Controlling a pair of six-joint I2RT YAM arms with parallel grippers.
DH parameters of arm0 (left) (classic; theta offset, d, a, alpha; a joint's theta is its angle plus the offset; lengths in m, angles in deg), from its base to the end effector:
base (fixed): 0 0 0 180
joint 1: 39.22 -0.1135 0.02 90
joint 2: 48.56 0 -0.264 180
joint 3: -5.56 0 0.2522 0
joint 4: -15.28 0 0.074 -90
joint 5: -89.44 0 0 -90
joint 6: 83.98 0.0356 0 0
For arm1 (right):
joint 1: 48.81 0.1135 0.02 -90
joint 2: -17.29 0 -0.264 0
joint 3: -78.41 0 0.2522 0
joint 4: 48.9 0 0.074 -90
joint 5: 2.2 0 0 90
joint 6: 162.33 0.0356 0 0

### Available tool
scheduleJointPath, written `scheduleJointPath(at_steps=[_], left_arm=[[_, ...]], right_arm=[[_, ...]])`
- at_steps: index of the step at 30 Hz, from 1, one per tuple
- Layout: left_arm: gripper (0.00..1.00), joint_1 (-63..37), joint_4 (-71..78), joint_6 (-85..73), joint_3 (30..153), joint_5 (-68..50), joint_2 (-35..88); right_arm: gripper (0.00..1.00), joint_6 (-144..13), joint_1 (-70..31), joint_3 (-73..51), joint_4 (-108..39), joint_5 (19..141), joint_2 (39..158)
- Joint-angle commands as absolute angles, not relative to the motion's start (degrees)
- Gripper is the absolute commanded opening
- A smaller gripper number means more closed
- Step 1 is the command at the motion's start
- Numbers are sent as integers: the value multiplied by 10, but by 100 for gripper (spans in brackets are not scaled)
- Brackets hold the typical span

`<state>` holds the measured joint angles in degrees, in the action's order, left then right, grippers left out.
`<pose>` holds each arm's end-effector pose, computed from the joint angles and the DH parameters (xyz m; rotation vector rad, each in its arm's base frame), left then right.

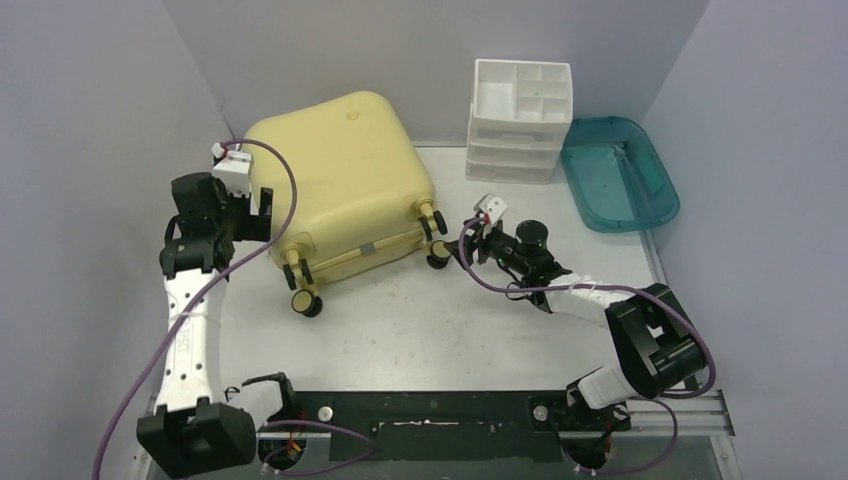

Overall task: Open, take out, and arrange the luggage
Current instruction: Adjust the luggage at the center of the board, then unzip the luggage at the center of the board.

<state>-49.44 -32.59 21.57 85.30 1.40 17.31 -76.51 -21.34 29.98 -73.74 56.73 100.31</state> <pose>0.2436 0.0452 0.3536 0.0815 2.1773 0.2947 0.2564 0.1540 0.2147 -0.8625 1.5553 0.7660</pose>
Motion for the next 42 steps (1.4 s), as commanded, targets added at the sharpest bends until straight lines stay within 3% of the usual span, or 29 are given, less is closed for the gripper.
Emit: scheduleJointPath(at_steps=[1,5,13,26,32,38,42], left_arm=[[95,-487,-398,238,879,-141,109],[97,-459,-438,247,880,-180,90],[97,-373,-418,245,824,-152,56],[97,-355,-388,251,775,-244,44],[97,-351,-385,254,763,-234,41],[97,-347,-365,245,745,-209,37],[97,-343,-347,232,741,-167,31]], right_arm=[[68,-706,-219,309,-892,601,1027],[67,-710,-187,305,-906,624,1055],[65,-687,-157,275,-922,640,1127],[46,-623,-153,215,-1010,607,1235],[33,-589,-151,196,-1036,614,1273],[5,-585,-154,203,-1056,595,1272],[0,-591,-162,209,-1043,601,1260]])
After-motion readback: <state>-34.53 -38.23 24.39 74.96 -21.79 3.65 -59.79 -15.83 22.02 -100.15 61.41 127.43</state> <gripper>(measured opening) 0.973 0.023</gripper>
